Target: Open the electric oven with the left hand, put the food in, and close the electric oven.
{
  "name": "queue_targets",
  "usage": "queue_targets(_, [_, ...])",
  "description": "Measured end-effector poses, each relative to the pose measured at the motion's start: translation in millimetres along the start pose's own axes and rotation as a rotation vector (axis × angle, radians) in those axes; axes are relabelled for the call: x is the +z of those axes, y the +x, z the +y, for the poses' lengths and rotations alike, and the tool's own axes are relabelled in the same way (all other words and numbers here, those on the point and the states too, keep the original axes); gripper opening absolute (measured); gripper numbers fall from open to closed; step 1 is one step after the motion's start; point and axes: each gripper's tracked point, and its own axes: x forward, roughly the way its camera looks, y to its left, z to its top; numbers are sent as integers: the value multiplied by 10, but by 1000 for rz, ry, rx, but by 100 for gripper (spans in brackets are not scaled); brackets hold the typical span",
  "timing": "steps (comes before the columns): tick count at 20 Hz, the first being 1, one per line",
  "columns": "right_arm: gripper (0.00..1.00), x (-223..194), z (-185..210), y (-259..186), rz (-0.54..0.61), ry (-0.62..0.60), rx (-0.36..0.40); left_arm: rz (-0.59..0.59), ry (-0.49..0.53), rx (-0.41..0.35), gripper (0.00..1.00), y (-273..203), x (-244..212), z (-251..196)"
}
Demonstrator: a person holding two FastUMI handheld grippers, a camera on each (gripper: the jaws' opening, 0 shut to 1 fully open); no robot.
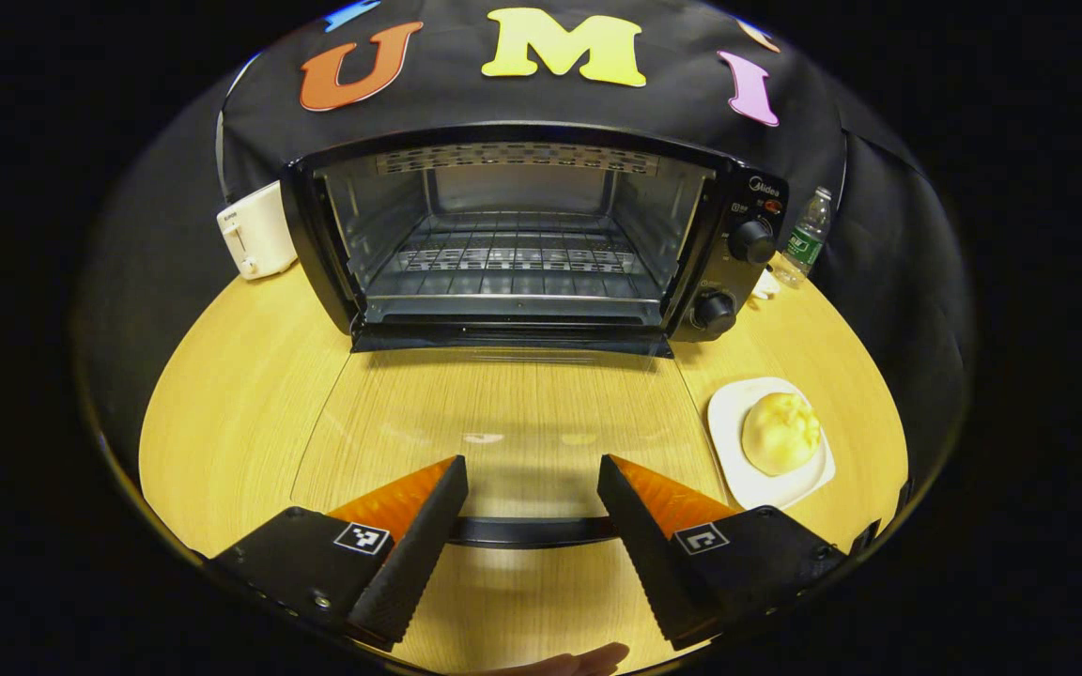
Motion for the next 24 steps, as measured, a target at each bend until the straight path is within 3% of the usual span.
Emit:
queue_targets(1, [99,-15,2,9,5,-2,-2,-5,15,5,100,12,-23,6])
queue_targets(3, [99,-68,14,32,17,-3,-2,-24,32,5,93,26,-43,15])
queue_targets(4, [99,-88,20,49,22,-3,-2,-40,26,-3,85,9,-42,15])
queue_targets(5, [99,-105,30,71,26,-2,-2,-62,26,-13,94,-4,-19,2])
queue_targets(7, [99,-194,62,128,42,-4,4,-114,6,-35,93,-92,22,8])
queue_targets(8, [99,-263,84,170,58,-10,7,-139,-12,-59,100,-165,50,-21])
queue_targets(9, [99,-316,91,212,75,-13,3,-164,-25,-82,91,-248,94,-46])
queue_targets(10, [99,-367,94,254,86,-12,0,-202,-24,-94,92,-370,154,-52])
queue_targets(11, [99,-400,125,293,95,-9,2,-243,-15,-97,82,-505,228,-51])
queue_targets(12, [99,-455,162,336,103,-5,6,-286,-6,-91,92,-658,309,-36])
queue_targets(18, [99,-759,448,637,154,6,43,-550,22,-63,90,-1661,635,78])
queue_targets(24, [99,-1262,709,1107,237,37,71,-749,29,40,91,-2514,705,393])
